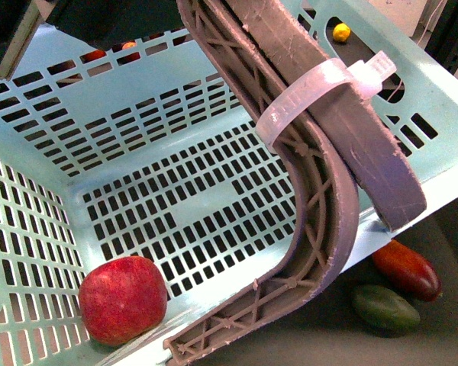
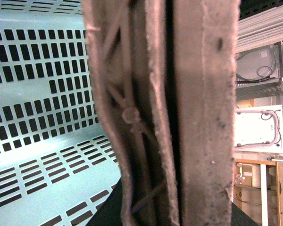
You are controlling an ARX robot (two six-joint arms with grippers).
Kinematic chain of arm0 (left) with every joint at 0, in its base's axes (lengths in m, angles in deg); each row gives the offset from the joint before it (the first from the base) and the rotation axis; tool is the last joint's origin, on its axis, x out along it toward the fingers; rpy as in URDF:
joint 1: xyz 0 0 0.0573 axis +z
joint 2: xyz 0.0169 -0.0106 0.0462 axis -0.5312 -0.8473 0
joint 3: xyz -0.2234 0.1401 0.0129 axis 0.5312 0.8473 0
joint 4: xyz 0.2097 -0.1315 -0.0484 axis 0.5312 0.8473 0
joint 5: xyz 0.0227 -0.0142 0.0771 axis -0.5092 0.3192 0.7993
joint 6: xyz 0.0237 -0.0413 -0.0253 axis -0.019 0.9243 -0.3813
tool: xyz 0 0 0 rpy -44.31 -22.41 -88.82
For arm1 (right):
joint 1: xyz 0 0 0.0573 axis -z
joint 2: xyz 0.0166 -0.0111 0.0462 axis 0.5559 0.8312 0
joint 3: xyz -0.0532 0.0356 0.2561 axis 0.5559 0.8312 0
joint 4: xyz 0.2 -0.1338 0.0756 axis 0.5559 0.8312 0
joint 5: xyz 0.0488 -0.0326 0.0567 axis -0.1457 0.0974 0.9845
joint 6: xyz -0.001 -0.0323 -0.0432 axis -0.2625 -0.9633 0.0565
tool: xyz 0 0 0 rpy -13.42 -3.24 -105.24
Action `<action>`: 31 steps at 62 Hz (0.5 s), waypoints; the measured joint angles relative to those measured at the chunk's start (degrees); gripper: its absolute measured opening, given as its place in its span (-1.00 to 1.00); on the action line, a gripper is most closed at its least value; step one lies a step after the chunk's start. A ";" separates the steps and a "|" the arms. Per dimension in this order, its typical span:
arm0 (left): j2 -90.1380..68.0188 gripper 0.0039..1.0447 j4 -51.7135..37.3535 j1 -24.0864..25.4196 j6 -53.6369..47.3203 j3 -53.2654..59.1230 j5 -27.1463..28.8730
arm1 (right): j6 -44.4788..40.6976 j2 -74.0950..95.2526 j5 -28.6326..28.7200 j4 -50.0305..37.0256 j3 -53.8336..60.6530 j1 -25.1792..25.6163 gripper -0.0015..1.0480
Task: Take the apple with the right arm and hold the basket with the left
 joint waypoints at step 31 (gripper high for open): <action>0.00 -0.71 0.00 0.00 -0.15 0.00 0.04 | 0.00 -10.05 -0.04 10.38 -0.02 0.00 -0.32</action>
